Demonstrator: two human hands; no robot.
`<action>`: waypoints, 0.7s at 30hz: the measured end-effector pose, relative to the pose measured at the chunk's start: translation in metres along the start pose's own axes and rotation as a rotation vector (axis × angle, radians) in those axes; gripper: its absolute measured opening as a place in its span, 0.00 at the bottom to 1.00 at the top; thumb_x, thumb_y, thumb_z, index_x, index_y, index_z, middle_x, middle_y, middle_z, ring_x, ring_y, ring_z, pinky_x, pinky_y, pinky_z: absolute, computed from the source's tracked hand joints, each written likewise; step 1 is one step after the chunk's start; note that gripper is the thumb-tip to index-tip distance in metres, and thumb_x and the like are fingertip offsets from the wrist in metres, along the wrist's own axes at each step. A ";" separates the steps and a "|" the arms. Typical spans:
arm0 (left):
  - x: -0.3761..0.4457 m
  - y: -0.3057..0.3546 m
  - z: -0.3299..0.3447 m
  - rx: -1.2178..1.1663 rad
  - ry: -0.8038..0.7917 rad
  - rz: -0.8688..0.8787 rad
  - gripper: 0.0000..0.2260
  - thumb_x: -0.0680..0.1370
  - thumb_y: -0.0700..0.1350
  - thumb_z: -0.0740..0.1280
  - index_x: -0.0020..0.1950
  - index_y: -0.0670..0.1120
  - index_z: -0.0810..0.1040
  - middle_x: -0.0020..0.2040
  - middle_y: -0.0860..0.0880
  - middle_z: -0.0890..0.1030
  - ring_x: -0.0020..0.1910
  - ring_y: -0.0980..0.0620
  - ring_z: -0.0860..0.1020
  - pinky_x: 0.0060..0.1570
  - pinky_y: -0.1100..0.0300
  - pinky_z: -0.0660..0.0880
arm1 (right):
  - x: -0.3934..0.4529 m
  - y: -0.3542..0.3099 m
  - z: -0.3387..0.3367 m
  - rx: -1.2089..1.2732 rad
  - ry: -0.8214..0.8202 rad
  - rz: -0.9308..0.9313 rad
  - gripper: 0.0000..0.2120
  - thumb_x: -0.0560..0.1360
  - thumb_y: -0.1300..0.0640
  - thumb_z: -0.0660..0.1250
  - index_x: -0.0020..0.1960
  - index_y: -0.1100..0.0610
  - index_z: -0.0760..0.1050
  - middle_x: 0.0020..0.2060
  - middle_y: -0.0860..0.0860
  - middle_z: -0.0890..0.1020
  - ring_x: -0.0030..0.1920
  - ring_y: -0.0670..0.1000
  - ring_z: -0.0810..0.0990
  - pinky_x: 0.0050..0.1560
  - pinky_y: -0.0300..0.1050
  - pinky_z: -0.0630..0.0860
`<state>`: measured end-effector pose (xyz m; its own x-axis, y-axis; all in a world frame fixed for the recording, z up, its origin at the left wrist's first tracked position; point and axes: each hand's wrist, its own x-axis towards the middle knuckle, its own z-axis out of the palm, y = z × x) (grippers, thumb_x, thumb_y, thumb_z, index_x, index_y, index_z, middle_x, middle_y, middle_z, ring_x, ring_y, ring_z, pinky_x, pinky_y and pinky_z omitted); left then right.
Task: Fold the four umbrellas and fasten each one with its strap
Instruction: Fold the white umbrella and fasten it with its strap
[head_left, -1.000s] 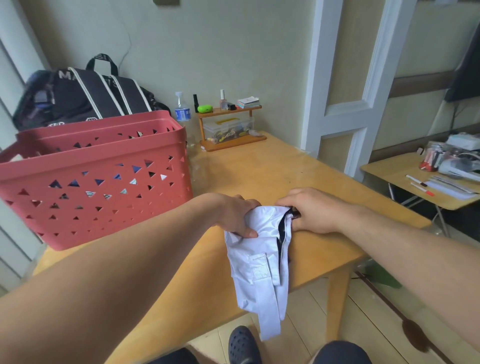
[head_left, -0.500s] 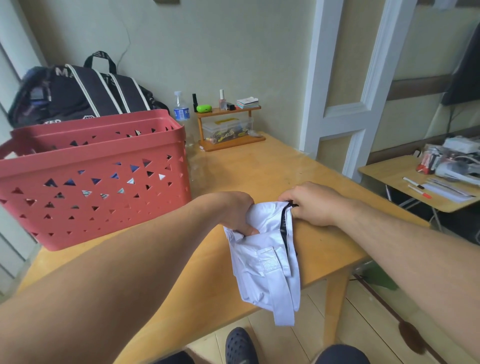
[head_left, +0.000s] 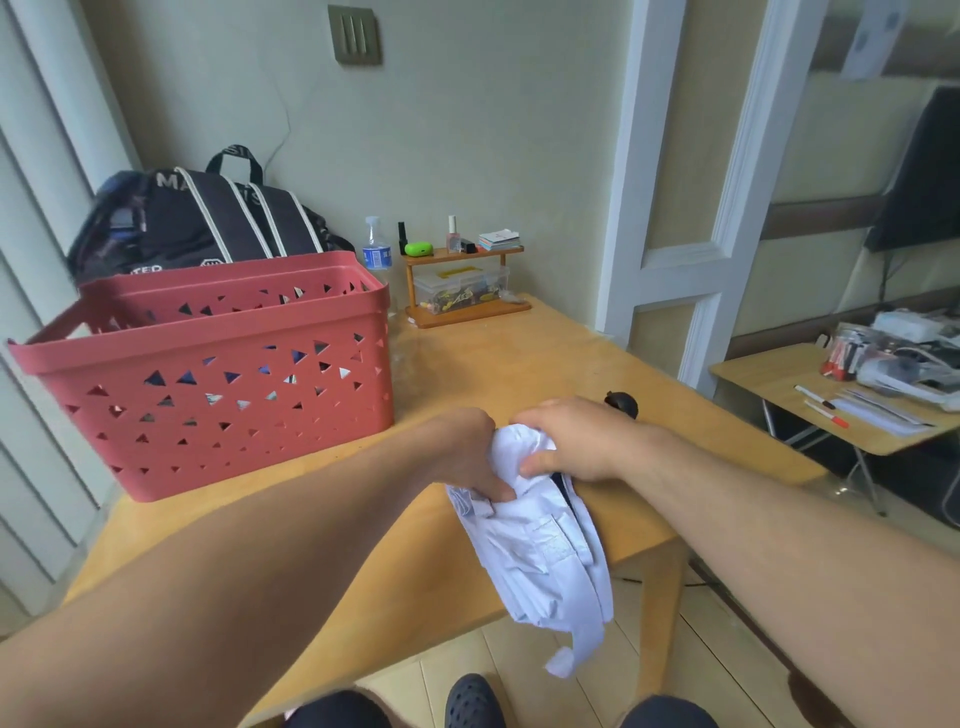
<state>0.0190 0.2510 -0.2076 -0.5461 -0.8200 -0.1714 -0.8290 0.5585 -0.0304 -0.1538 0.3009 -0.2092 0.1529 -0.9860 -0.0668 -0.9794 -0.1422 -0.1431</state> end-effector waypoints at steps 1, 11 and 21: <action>-0.008 -0.002 -0.002 -0.011 0.027 -0.002 0.27 0.69 0.65 0.77 0.55 0.45 0.80 0.49 0.47 0.84 0.48 0.44 0.82 0.43 0.54 0.78 | -0.005 -0.002 0.001 -0.018 0.029 -0.015 0.24 0.75 0.35 0.71 0.65 0.45 0.74 0.57 0.45 0.78 0.59 0.52 0.76 0.58 0.54 0.75; -0.106 0.005 -0.083 0.173 0.290 -0.005 0.17 0.64 0.55 0.79 0.42 0.46 0.80 0.36 0.48 0.81 0.35 0.44 0.79 0.33 0.57 0.75 | -0.055 -0.075 -0.059 -0.339 0.453 -0.057 0.30 0.64 0.24 0.70 0.50 0.46 0.68 0.47 0.44 0.76 0.55 0.54 0.75 0.50 0.52 0.70; -0.181 -0.038 -0.103 0.220 0.341 -0.026 0.17 0.68 0.52 0.80 0.50 0.46 0.79 0.36 0.51 0.75 0.41 0.45 0.80 0.36 0.57 0.75 | -0.103 -0.069 -0.075 -0.175 0.423 0.022 0.12 0.74 0.50 0.67 0.55 0.46 0.69 0.53 0.46 0.76 0.56 0.54 0.76 0.47 0.51 0.77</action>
<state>0.1368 0.3648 -0.0742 -0.5644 -0.8084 0.1673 -0.8178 0.5199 -0.2469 -0.1118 0.4061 -0.1189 0.1002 -0.9329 0.3460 -0.9949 -0.0976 0.0251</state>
